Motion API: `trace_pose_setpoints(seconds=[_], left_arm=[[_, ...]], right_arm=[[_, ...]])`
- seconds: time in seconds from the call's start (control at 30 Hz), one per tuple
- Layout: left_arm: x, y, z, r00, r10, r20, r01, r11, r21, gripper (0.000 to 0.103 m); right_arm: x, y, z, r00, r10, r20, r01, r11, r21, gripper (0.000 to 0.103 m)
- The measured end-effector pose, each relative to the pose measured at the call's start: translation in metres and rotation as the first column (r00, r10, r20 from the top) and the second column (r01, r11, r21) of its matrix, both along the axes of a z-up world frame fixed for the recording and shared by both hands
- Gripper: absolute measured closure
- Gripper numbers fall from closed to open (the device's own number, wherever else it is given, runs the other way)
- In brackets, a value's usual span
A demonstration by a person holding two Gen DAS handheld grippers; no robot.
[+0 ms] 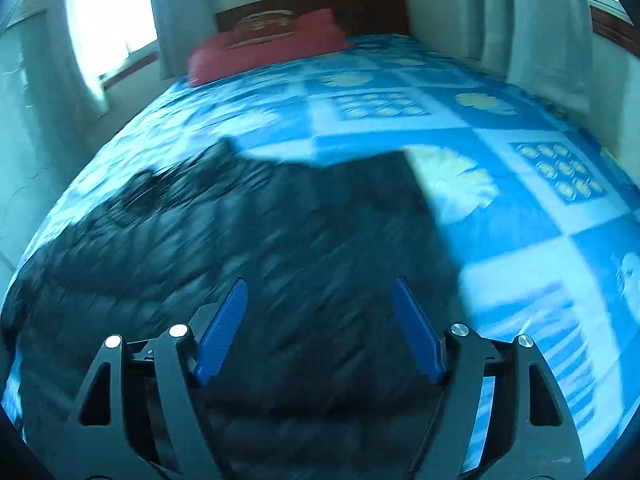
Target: Fold large clothes
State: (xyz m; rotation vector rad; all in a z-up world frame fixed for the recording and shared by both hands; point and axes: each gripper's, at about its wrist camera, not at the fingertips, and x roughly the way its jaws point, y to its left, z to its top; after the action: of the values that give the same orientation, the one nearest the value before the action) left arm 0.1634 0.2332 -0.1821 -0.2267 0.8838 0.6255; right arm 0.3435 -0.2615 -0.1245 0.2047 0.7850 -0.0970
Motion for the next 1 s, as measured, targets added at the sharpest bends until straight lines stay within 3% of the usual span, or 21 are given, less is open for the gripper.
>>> trace_pose_setpoints(seconds=[0.27,0.47,0.7,0.83,0.93,1.0], left_arm=[[-0.001,0.000,0.000,1.000,0.000,0.004,0.000,1.000,-0.004,0.004],[-0.001,0.001,0.000,1.000,-0.002,0.001,0.002,1.000,-0.015,0.004],[-0.003,0.011,0.004,1.000,-0.018,0.014,0.019,0.997,-0.080,0.004],[-0.013,0.027,0.014,0.996,-0.022,0.087,0.035,0.989,-0.147,0.004],[-0.021,0.059,0.020,0.989,0.059,0.137,-0.033,0.982,-0.184,0.005],[-0.029,0.089,0.024,0.971,0.131,0.199,-0.086,0.972,-0.220,0.005]], right_arm=[[0.001,0.022,-0.042,0.997,-0.032,-0.075,0.027,0.997,-0.079,0.026],[0.001,0.026,-0.047,0.997,-0.033,-0.072,0.026,0.995,-0.096,0.024],[-0.003,0.024,-0.049,0.999,-0.018,-0.051,0.014,0.997,-0.070,0.020],[-0.004,0.026,-0.049,0.999,-0.014,-0.049,0.010,0.997,-0.073,0.018],[-0.004,0.026,-0.049,0.999,-0.013,-0.046,0.010,0.997,-0.075,0.018],[-0.004,0.026,-0.049,0.999,-0.012,-0.045,0.009,0.997,-0.075,0.017]])
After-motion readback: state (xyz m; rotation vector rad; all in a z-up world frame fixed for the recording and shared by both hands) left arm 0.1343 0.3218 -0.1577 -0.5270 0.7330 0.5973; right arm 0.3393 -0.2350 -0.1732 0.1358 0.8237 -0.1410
